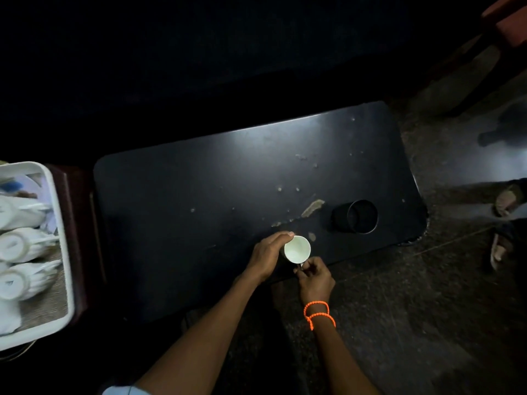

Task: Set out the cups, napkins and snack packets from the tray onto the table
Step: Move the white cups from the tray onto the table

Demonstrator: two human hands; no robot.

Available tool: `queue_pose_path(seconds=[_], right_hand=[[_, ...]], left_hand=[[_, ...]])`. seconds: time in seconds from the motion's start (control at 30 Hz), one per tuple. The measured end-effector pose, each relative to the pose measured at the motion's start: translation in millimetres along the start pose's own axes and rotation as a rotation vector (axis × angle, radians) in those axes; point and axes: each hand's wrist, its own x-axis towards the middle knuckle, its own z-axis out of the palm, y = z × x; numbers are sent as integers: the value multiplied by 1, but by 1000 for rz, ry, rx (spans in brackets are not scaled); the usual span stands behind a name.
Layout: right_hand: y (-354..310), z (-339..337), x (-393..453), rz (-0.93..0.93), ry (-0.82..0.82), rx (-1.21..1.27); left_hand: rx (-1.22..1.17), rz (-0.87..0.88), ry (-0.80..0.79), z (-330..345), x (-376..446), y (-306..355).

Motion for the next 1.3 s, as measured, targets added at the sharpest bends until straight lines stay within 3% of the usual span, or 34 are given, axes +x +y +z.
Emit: queue_pose_path(seconds=[0.27, 0.37, 0.63, 0.8, 0.87, 0.93, 1.0, 1.1, 1.2, 1.3], right_hand=[[-36, -7, -32, -175, 262, -140], [-69, 10, -48, -257, 267, -181], [-153, 121, -111, -624, -255, -188], [-201, 192, -163, -743, -580, -246], [-216, 216, -185, -798, -727, -294], [-228, 237, -203, -801, -858, -328], [-237, 258, -217, -731, -964, -348], [-245, 285, -232, -591, -1046, -366], [-247, 304, -239, -517, -1067, -398], [-248, 314, -243, -474, -1060, -406]], left_hand=[[-140, 20, 130, -34, -17, 7], [-157, 37, 211, -66, -27, 15], [-218, 192, 529, -190, -72, 23], [-117, 326, 868, -275, -122, 4], [-18, 336, 1091, -306, -143, -14], [101, 278, 1346, -333, -160, -34], [128, 29, 1478, -356, -170, -48], [14, -413, 1265, -384, -176, -65], [-107, -391, 1042, -404, -180, -71], [-250, -322, 1005, -412, -184, -66]])
